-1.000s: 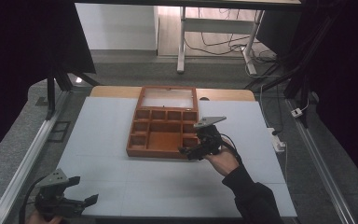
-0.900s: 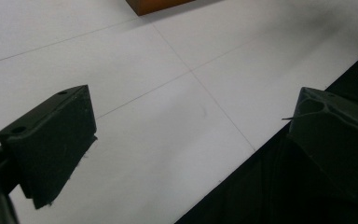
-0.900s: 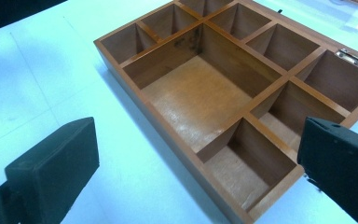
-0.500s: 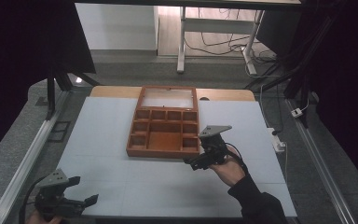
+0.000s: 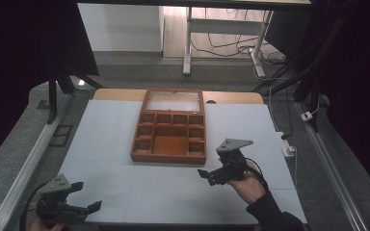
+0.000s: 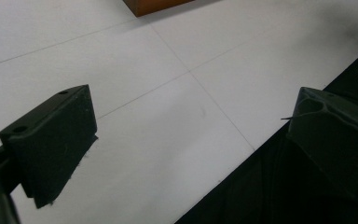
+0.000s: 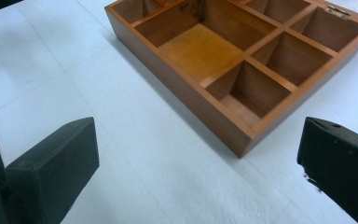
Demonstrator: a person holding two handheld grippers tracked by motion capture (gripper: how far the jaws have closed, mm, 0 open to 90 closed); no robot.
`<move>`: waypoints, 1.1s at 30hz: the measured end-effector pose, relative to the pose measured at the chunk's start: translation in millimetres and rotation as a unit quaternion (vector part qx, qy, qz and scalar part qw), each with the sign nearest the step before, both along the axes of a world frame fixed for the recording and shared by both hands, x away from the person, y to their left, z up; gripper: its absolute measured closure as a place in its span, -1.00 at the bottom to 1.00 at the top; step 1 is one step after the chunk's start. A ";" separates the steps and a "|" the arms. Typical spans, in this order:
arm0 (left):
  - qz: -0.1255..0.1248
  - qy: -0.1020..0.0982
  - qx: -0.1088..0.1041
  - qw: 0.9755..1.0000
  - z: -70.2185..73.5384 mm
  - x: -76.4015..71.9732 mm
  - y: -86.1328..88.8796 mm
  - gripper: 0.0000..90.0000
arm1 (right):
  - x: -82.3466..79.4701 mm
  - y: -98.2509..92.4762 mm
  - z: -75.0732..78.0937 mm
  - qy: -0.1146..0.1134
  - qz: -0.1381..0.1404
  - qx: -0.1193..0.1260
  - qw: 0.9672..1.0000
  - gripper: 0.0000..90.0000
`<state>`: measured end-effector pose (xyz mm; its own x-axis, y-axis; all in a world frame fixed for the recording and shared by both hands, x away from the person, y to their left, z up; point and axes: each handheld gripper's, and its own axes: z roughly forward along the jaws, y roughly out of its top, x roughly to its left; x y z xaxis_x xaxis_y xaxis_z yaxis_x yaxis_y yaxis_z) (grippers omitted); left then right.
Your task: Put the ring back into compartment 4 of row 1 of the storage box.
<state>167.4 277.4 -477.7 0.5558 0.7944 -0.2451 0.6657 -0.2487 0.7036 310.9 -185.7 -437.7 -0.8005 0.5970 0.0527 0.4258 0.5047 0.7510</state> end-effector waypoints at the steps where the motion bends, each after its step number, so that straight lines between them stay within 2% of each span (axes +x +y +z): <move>1: 0.000 0.000 0.000 1.000 0.0 0.0 -0.1 -0.97 | -2.9 -4.6 0.3 -0.001 -0.003 -0.001 1.000 -1.00; 19: -0.003 -0.005 0.005 1.000 0.3 -0.8 -1.1 -0.97 | -24.4 -35.9 2.3 -0.009 -0.033 0.006 0.999 -1.00; 24: -0.003 -0.004 0.005 1.000 0.3 -0.8 -1.2 -0.97 | -32.3 -49.3 1.9 -0.009 -0.051 0.014 0.999 -1.00; 33: -0.001 -0.004 0.002 1.000 0.3 -0.8 -0.6 -0.97 | -42.7 -70.4 -2.3 -0.008 -0.080 0.013 0.997 -1.00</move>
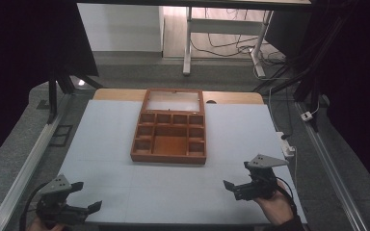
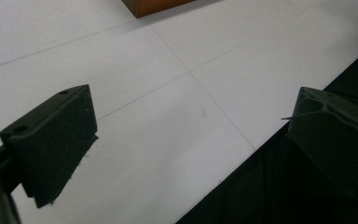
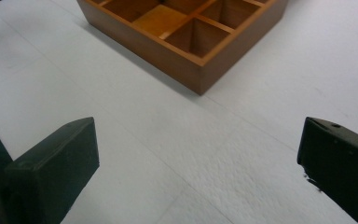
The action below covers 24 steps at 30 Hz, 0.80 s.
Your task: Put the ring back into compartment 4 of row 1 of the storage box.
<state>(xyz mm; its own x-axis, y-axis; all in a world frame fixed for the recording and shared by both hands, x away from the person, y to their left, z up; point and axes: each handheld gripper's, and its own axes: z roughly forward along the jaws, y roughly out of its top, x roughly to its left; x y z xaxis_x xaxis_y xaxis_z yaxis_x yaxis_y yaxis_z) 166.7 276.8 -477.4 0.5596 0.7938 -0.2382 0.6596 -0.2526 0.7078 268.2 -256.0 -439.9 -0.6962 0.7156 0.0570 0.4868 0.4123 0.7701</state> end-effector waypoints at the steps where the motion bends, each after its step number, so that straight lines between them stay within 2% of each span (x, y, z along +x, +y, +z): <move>1: 0.000 0.000 0.001 1.000 0.1 0.0 0.2 -0.97 | -1.1 -2.2 -0.2 0.001 -0.002 0.001 1.000 -1.00; 18: 0.003 -0.002 -0.004 1.000 0.2 -0.3 1.0 -0.97 | -21.8 -32.2 -3.5 -0.003 -0.048 0.003 0.999 -1.00; 24: 0.004 -0.003 -0.006 1.000 0.3 -0.6 1.6 -0.98 | -30.8 -42.4 -3.8 0.005 -0.071 -0.001 0.997 -1.00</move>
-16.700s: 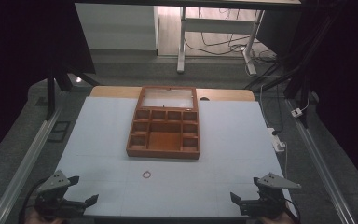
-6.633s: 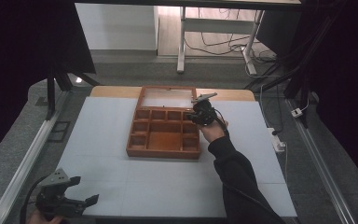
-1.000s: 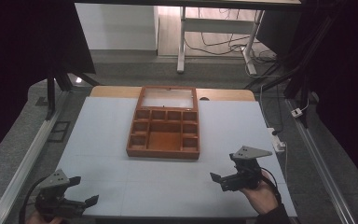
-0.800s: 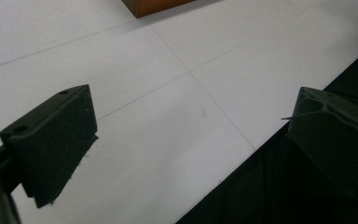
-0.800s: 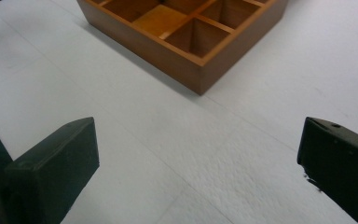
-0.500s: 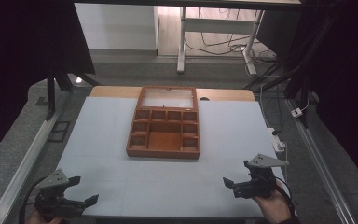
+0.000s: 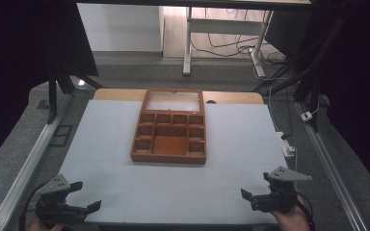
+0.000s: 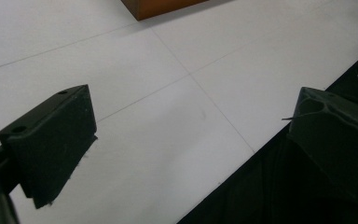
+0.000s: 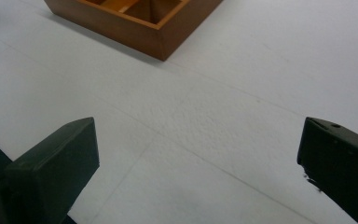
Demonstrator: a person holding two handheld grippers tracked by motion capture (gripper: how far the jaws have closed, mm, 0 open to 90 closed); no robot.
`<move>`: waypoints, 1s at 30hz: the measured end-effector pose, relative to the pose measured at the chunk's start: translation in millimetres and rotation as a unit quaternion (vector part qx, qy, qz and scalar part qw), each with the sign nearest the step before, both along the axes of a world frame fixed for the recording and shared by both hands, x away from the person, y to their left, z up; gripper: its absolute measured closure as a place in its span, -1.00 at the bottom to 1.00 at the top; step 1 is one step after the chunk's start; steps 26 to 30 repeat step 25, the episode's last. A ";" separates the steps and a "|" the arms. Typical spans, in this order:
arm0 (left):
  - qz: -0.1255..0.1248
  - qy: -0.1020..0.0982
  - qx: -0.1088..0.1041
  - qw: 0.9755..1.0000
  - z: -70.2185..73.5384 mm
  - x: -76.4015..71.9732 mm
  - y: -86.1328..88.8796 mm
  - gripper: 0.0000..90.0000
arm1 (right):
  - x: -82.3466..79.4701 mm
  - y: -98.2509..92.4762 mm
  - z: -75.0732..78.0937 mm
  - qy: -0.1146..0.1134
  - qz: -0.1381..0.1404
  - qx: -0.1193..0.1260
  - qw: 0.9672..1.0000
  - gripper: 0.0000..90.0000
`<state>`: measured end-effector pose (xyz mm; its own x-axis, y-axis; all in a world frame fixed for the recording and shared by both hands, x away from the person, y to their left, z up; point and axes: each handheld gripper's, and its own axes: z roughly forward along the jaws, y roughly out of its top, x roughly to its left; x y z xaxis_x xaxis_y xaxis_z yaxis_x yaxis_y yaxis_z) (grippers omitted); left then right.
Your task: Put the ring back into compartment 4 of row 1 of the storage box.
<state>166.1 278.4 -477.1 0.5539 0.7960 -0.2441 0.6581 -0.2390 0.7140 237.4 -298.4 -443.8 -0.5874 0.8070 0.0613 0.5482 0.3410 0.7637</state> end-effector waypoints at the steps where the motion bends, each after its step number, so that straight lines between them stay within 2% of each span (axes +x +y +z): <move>1: 0.000 0.000 0.000 1.000 0.0 0.0 0.1 -0.98 | -1.7 -1.9 -0.4 0.001 -0.004 -0.002 1.000 -1.00; 12: -0.001 -0.002 -0.002 1.000 -0.1 -0.5 0.6 -0.98 | -21.8 -23.1 -7.9 0.016 -0.043 0.005 0.999 -1.00; 22: 0.003 0.002 0.001 1.000 -0.4 -0.2 0.2 -0.99 | -30.6 -29.9 -10.1 0.030 -0.050 0.002 0.998 -1.00; 30: 0.002 0.002 0.000 1.000 -0.1 0.5 0.1 -1.00 | -30.2 -29.9 -10.5 0.031 -0.049 0.000 0.998 -1.00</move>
